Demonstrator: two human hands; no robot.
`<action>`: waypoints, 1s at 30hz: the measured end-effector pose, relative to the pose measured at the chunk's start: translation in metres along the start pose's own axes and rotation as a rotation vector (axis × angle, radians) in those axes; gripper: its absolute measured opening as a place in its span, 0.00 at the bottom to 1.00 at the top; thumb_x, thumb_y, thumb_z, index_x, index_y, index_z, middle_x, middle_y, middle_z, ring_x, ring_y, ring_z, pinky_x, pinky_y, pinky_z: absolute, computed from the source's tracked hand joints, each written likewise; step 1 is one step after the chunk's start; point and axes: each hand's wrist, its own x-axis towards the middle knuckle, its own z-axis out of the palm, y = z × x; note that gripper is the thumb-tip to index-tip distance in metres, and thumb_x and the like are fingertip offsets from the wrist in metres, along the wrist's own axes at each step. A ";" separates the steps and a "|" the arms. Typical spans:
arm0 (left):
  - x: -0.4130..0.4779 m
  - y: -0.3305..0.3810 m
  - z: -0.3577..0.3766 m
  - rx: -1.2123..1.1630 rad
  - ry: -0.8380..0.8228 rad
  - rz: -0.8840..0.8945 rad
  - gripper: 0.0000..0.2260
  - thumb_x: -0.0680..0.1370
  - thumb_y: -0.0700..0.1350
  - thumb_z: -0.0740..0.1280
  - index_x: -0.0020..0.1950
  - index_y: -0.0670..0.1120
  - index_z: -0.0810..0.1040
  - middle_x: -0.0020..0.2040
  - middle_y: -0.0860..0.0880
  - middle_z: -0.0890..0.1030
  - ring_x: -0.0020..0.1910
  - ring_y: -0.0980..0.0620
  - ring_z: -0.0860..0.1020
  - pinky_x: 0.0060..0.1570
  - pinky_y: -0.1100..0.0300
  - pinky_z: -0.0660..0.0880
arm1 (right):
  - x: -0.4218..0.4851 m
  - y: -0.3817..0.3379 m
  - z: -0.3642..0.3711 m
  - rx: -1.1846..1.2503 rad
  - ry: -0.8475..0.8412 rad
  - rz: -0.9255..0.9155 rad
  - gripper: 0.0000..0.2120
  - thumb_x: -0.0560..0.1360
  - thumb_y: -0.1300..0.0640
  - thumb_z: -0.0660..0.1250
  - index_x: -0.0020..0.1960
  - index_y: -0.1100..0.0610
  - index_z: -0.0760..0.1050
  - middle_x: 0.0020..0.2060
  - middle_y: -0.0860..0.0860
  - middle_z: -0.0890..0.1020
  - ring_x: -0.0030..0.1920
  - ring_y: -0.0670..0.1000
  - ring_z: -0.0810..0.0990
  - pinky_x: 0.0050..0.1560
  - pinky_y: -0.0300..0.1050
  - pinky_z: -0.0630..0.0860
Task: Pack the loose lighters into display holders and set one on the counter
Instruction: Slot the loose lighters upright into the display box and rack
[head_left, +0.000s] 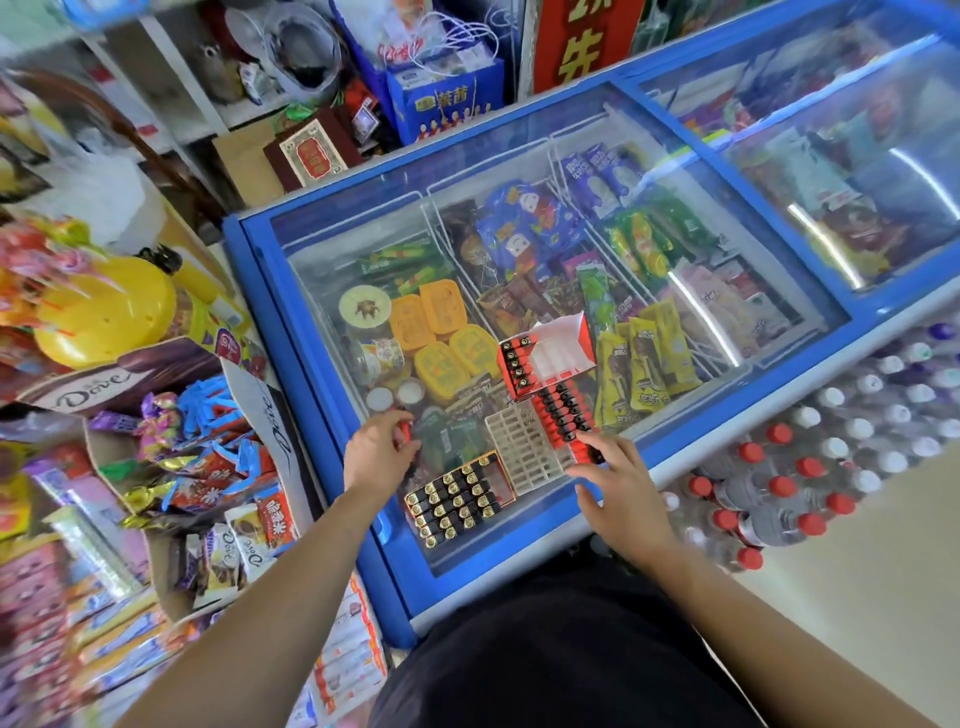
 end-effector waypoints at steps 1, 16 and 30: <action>0.000 0.001 0.000 -0.003 0.005 0.003 0.19 0.74 0.42 0.75 0.64 0.50 0.79 0.48 0.52 0.79 0.46 0.50 0.79 0.51 0.52 0.78 | 0.000 -0.001 -0.001 0.003 -0.001 0.005 0.11 0.73 0.64 0.73 0.53 0.53 0.85 0.68 0.48 0.75 0.68 0.52 0.67 0.64 0.49 0.73; -0.062 0.085 -0.030 -0.638 -0.163 0.116 0.14 0.75 0.34 0.74 0.52 0.53 0.85 0.47 0.53 0.86 0.47 0.54 0.83 0.51 0.61 0.80 | 0.019 -0.065 -0.036 0.585 0.009 0.211 0.18 0.75 0.58 0.75 0.64 0.51 0.79 0.56 0.42 0.82 0.52 0.40 0.80 0.56 0.35 0.76; -0.091 0.045 0.003 -0.151 0.032 0.370 0.31 0.68 0.62 0.71 0.70 0.53 0.78 0.66 0.58 0.78 0.67 0.53 0.73 0.68 0.46 0.69 | 0.012 -0.021 -0.062 0.367 -0.005 0.255 0.09 0.73 0.65 0.75 0.51 0.55 0.83 0.40 0.43 0.83 0.42 0.36 0.80 0.46 0.26 0.73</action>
